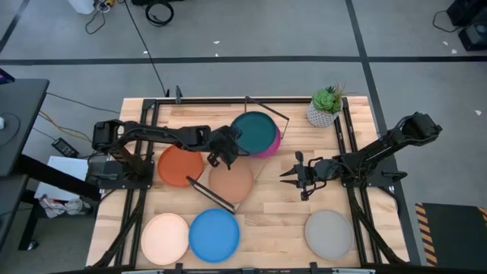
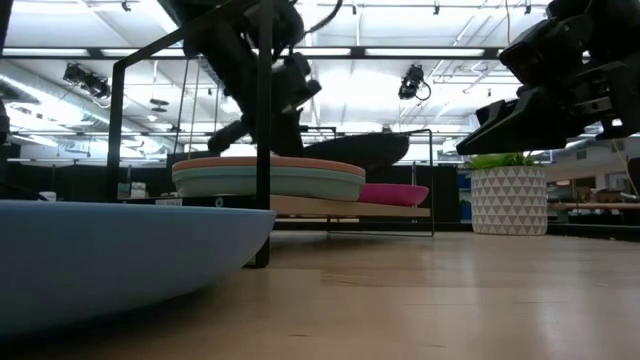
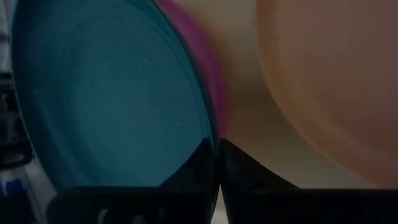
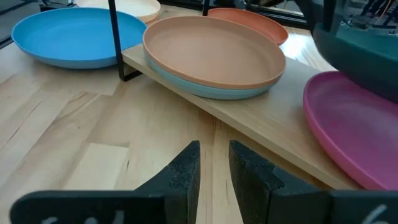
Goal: Place and stack plates onto a shelf
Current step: Stack the green plate on top of the pink plate, then stack the orange plate on top of the green plate
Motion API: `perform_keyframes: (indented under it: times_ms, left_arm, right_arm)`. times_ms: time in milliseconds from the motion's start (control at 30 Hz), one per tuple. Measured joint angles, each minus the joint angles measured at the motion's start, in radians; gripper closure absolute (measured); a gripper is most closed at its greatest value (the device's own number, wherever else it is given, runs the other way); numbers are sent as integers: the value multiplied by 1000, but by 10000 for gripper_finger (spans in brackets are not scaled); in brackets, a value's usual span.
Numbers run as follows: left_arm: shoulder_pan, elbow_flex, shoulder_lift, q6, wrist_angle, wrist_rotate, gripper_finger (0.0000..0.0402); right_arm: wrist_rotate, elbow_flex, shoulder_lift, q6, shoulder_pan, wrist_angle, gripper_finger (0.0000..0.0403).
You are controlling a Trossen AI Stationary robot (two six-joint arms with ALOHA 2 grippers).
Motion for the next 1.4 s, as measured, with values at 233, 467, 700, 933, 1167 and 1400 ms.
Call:
perform_keyframes:
  times_ms: [233,467,700,933,1167,1400]
  left_arm:
    - [4,-47,0,-89,125,12,320]
    - [-4,-28,-18,-161,129,-5,237]
    - [31,-22,-162,-369,66,116,236]
    - [114,-22,-275,-847,-366,147,258]
    - [172,-44,-242,-1365,-598,-24,260]
    - [276,-98,-156,-1308,-646,-4,260]
  right_arm:
    - [-2,0,0,5,0,8,312]
    - [-3,0,0,5,0,12,312]
    - [-3,0,0,0,0,4,312]
    - [-3,0,0,-1,0,7,312]
    - [-4,0,0,-25,0,35,312]
    - [-8,0,0,-40,0,39,312]
